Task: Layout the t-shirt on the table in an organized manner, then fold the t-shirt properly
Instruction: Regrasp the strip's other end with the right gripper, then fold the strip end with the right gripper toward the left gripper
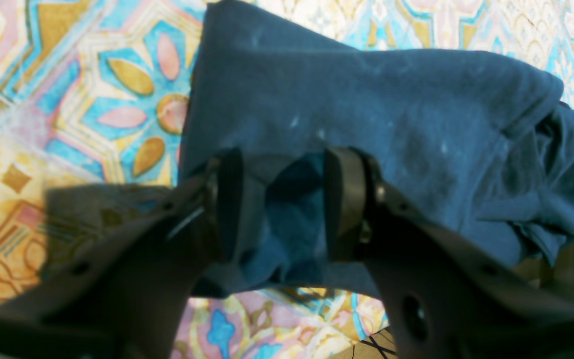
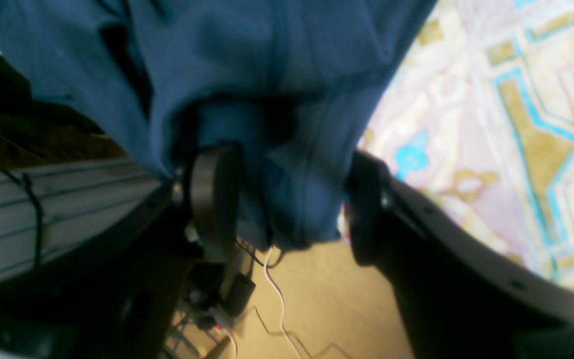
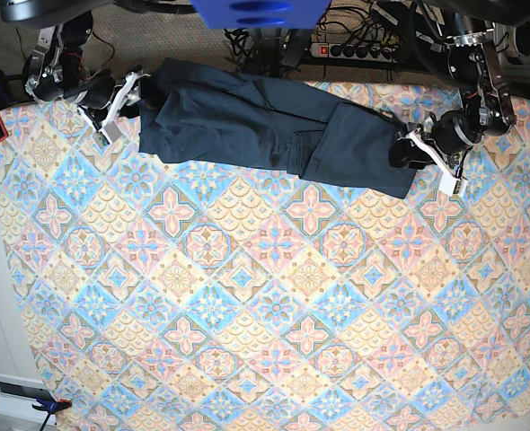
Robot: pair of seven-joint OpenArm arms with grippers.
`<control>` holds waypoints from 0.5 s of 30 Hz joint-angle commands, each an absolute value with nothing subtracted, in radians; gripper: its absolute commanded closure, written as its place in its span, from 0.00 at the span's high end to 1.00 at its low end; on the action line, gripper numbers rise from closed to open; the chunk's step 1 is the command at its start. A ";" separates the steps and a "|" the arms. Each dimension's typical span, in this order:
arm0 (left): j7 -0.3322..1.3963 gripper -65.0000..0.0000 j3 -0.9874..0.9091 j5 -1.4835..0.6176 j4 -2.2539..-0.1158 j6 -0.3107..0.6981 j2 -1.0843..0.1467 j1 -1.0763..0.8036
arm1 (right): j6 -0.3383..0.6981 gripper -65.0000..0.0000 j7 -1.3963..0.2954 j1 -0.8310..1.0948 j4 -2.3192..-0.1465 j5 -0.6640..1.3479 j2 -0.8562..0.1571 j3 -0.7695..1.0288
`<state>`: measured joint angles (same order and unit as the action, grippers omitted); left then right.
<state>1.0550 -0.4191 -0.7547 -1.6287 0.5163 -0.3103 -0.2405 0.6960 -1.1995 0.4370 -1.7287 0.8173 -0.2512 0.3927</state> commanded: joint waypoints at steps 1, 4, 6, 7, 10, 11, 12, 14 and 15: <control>1.041 0.40 -0.426 -0.769 -1.646 0.519 -0.323 -0.234 | 0.698 0.50 -1.207 0.441 -1.724 0.820 -0.259 0.392; 1.046 0.40 -0.426 -0.769 -1.646 0.519 -0.323 -0.220 | 0.698 0.50 -1.207 0.440 -1.709 0.834 -0.245 0.392; 1.047 0.40 -0.426 -0.769 -1.644 0.519 -0.323 -0.214 | 0.698 0.50 -1.208 0.440 -1.705 0.865 -0.242 0.392; 1.047 0.40 -0.426 -0.769 -1.644 0.519 -0.323 -0.214 | 0.698 0.50 -1.208 0.440 -1.702 0.885 -0.242 0.392; 1.049 0.40 -0.426 -0.769 -1.644 0.519 -0.323 -0.213 | 0.698 0.50 -1.208 0.440 -1.702 0.915 -0.239 0.390; 1.049 0.40 -0.426 -0.769 -1.644 0.519 -0.323 -0.213 | 0.698 0.50 -1.208 0.438 -1.702 0.918 -0.237 0.390; 1.049 0.40 -0.426 -0.769 -1.644 0.519 -0.323 -0.213 | 0.698 0.50 -1.208 0.437 -1.702 0.918 -0.237 0.390; 1.049 0.40 -0.426 -0.769 -1.644 0.519 -0.323 -0.211 | 0.698 0.50 -1.208 0.435 -1.701 0.918 -0.226 0.390; 1.049 0.40 -0.426 -0.769 -1.644 0.519 -0.323 -0.211 | 0.698 0.50 -1.208 0.435 -1.695 0.918 -0.219 0.390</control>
